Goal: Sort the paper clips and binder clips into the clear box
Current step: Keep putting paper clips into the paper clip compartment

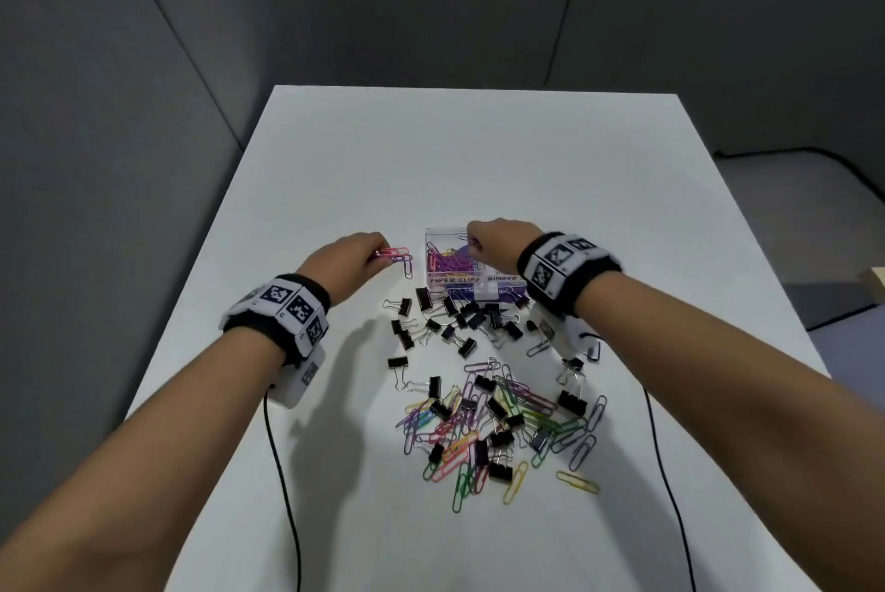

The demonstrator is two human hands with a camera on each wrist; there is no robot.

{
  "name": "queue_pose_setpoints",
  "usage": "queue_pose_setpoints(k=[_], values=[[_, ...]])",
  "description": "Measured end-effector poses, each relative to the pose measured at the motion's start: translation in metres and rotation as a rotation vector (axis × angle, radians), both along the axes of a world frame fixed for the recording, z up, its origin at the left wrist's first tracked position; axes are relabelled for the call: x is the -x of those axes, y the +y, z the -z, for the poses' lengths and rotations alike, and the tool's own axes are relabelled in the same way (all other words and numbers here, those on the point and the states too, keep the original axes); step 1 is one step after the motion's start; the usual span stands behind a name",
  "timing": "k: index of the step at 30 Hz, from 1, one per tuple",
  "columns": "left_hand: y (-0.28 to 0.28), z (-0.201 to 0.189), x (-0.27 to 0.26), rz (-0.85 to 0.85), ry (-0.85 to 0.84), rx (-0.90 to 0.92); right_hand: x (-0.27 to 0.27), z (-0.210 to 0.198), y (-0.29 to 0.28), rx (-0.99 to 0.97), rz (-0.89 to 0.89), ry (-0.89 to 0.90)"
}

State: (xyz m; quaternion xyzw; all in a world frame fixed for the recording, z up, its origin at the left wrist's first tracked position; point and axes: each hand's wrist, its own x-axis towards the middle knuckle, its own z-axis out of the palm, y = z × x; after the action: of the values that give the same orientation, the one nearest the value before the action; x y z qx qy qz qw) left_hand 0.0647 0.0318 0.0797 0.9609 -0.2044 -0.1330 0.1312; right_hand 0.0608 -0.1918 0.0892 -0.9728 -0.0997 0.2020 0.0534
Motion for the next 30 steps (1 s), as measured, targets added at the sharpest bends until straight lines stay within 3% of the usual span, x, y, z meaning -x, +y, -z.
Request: queue_pose_setpoints(k=[5,9,13,19,25,30], values=[[0.002,0.001,-0.016,0.011,-0.017,-0.063,-0.032,0.024,0.023,0.093,-0.052,0.03],[-0.002,0.004,-0.025,0.041,-0.023,-0.103,-0.041,0.043,0.034,0.003,-0.098,0.045],[-0.014,0.008,-0.035,0.066,-0.009,-0.111,-0.038,0.033,0.029,-0.132,-0.04,0.064],[-0.059,0.014,-0.048,0.156,-0.04,-0.085,0.008,0.014,-0.019,-0.331,0.034,-0.15],[-0.102,0.031,-0.055,0.308,0.019,-0.301,0.075,0.037,-0.051,-0.214,0.008,0.01],[-0.106,0.029,-0.046,0.312,-0.043,-0.337,0.106,0.057,-0.057,-0.182,0.016,0.083]])
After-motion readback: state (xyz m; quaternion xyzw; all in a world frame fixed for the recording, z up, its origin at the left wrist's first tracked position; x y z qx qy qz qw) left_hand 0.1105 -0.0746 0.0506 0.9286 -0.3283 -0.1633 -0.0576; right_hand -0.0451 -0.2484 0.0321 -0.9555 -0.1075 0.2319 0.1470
